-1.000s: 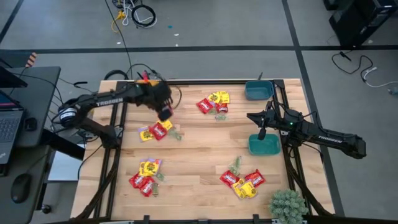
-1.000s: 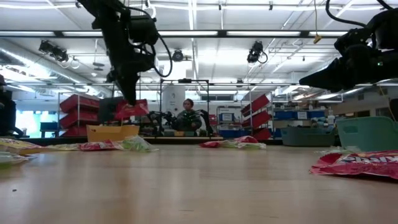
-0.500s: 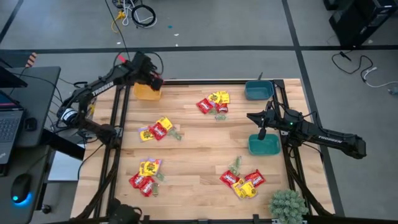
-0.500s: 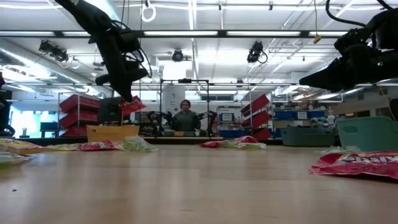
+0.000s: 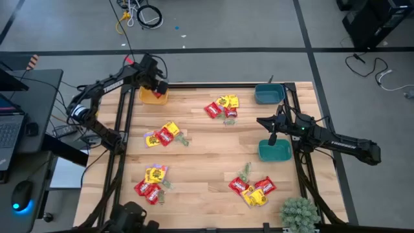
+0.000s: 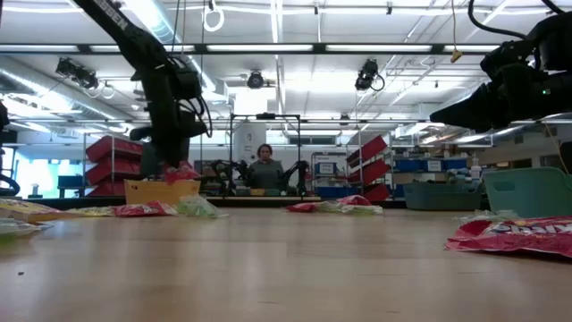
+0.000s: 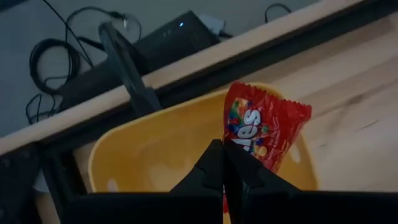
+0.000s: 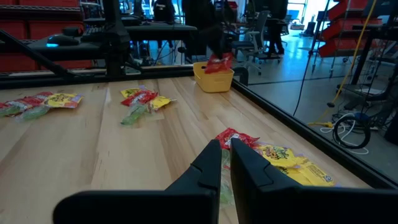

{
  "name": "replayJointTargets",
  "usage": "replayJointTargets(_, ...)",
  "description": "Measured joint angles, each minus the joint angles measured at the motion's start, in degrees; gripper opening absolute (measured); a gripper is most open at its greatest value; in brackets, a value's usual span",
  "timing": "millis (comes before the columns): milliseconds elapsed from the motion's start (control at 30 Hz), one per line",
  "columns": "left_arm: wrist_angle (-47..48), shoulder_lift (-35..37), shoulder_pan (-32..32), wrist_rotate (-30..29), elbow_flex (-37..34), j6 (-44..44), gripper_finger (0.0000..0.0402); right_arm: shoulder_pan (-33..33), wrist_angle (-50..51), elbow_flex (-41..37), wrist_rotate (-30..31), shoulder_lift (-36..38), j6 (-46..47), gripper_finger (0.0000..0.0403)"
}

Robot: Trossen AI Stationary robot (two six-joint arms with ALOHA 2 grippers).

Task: Sort candy
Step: Put the red candy into the yellow bin

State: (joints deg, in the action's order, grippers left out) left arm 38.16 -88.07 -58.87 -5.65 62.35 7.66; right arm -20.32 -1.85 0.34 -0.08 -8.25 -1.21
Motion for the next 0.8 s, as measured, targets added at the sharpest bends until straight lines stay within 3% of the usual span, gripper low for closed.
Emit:
replayJointTargets(200, 1.4, -1.4, 0.0, -0.4, 0.0, -1.6, 0.0008, 0.0, 0.0, 0.0, 0.0, 0.0, 0.0, 0.0023)
replayJointTargets(633, 6.5, -2.3, 0.5, 2.3, 0.0, -13.7, 0.0084, 0.0, 0.0, 0.0, 0.0, 0.0, 0.0, 0.0023)
replayJointTargets(800, 8.2, -1.2, 2.3, 1.5, 0.0, -18.0, 0.0079, 0.0, 0.0, 0.0, 0.0, 0.0, 0.0, 0.0023)
